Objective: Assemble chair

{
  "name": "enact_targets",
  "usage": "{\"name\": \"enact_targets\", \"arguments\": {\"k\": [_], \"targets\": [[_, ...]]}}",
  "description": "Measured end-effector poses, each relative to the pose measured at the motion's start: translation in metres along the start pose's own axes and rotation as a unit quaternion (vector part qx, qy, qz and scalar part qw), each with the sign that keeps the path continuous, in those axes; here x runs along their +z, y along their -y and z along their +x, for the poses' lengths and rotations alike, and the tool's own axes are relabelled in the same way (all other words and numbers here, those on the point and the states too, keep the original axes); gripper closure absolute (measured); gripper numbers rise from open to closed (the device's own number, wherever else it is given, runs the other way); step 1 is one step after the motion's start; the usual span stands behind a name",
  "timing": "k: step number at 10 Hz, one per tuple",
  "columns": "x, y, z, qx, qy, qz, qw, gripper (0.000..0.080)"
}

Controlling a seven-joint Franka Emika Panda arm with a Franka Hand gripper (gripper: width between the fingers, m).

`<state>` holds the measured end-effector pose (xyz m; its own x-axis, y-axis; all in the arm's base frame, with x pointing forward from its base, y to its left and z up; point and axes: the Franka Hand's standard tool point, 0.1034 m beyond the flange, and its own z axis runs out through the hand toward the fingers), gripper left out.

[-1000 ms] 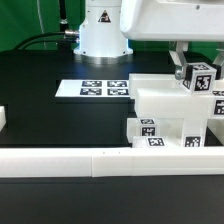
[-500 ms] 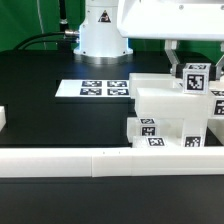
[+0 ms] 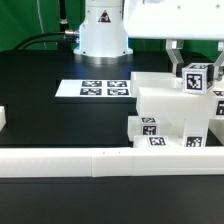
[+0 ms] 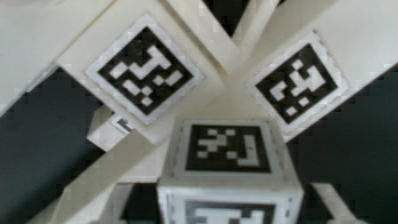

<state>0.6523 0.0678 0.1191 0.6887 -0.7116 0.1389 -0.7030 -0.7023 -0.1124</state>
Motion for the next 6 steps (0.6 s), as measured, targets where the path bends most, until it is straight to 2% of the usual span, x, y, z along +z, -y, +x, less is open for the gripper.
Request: {"name": "enact_targets", "arguments": {"k": [2, 4, 6], "targets": [[0.0002, -0.0026, -0.0029, 0.125, 0.016, 0.009, 0.992, 0.0515], [0.0004, -0.0013, -0.0053, 0.241, 0.026, 0.013, 0.97, 0.0515], [0.0004, -0.0014, -0.0054, 0.255, 0.028, 0.014, 0.966, 0.0515]]}}
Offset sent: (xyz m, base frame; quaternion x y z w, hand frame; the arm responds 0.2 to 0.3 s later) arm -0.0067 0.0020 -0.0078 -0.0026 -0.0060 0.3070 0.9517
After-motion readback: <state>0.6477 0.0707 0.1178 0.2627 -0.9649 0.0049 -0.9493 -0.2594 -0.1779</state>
